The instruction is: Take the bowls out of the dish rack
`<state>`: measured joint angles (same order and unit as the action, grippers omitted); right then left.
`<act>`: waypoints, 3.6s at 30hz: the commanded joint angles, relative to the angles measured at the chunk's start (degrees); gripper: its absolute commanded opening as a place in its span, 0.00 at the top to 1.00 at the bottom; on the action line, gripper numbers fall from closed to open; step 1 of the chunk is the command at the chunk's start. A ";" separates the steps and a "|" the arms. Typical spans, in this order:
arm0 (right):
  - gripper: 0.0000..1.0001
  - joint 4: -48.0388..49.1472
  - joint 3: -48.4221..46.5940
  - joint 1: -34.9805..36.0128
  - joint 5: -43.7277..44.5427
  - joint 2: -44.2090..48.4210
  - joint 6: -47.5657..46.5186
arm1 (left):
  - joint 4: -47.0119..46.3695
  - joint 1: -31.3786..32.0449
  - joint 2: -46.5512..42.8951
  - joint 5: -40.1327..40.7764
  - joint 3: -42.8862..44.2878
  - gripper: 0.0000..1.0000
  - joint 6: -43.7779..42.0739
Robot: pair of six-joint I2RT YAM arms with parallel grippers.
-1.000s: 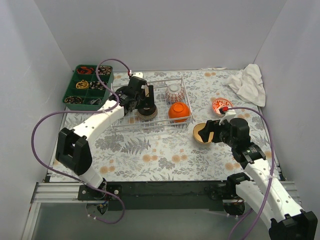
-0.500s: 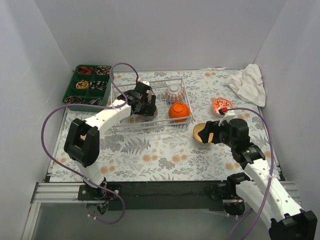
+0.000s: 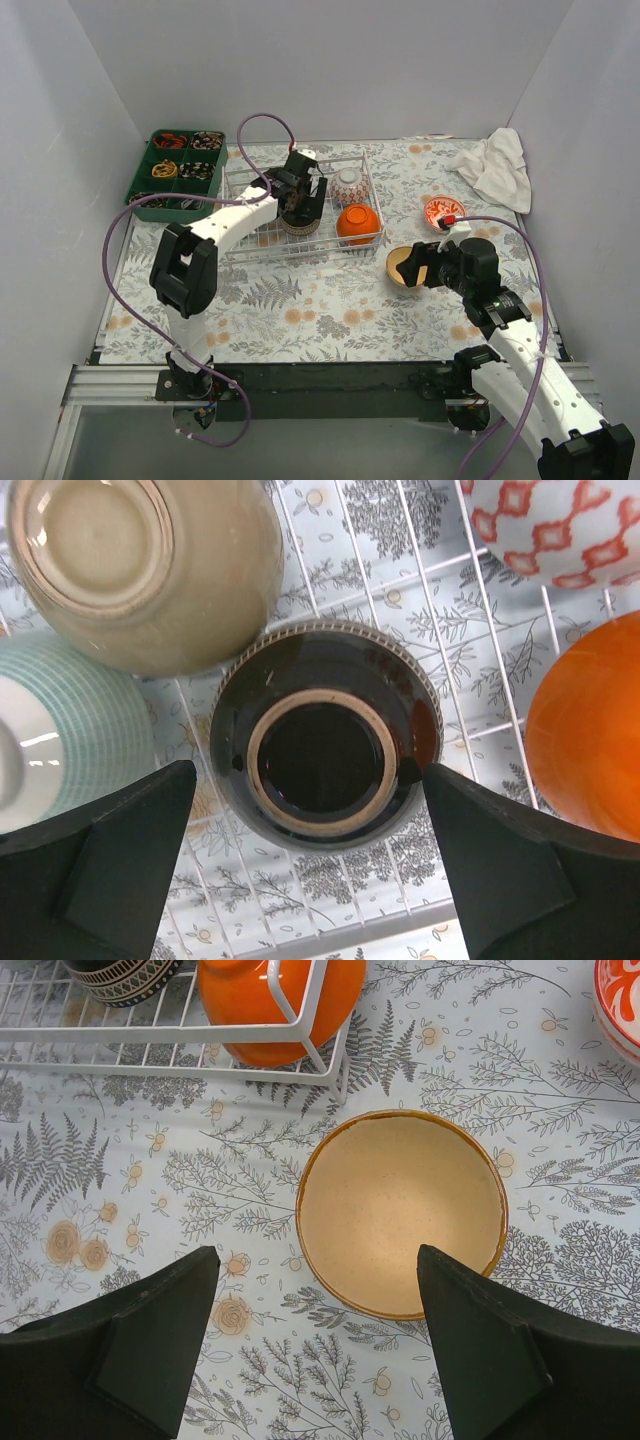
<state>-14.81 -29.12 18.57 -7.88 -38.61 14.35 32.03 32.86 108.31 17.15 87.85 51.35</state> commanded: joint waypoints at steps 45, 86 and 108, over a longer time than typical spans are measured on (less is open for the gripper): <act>0.12 2.59 2.23 0.33 -0.65 -0.59 -1.43 | 24.48 11.00 16.76 27.41 17.79 0.02 -2.41; 0.12 3.03 2.41 0.42 -1.44 -1.03 -1.43 | 20.09 11.08 13.78 28.73 8.21 0.07 -3.45; 0.13 3.12 2.14 0.42 -1.79 -1.12 -1.43 | 21.93 12.84 9.64 26.53 17.17 0.51 -3.80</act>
<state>-14.39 -27.20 18.79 -8.99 -39.81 13.32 54.72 45.10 123.26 47.53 102.50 45.67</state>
